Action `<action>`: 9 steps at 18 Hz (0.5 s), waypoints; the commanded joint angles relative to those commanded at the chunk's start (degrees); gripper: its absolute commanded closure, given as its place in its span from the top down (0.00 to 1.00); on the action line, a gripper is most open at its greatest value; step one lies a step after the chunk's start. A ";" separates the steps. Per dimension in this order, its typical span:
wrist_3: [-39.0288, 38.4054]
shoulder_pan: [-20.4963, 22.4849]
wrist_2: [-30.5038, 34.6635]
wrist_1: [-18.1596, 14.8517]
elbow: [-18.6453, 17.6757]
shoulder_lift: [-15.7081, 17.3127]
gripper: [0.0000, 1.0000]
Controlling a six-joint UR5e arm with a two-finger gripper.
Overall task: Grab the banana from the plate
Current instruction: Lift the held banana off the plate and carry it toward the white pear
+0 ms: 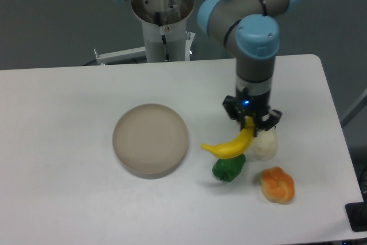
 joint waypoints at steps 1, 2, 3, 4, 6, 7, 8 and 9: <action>0.79 0.00 0.71 0.08 0.18 -0.09 0.26; 1.67 0.09 0.81 0.43 0.53 -0.18 0.26; 2.03 0.09 0.89 0.17 1.41 -0.44 0.26; 2.12 0.09 0.89 0.08 1.68 -0.62 0.26; 2.12 0.09 0.89 0.08 1.85 -0.62 0.26; 2.20 0.17 0.81 0.08 2.03 -0.70 0.26; 2.20 0.18 0.81 0.08 2.03 -0.62 0.26; 2.20 0.18 0.63 0.08 2.20 -0.70 0.26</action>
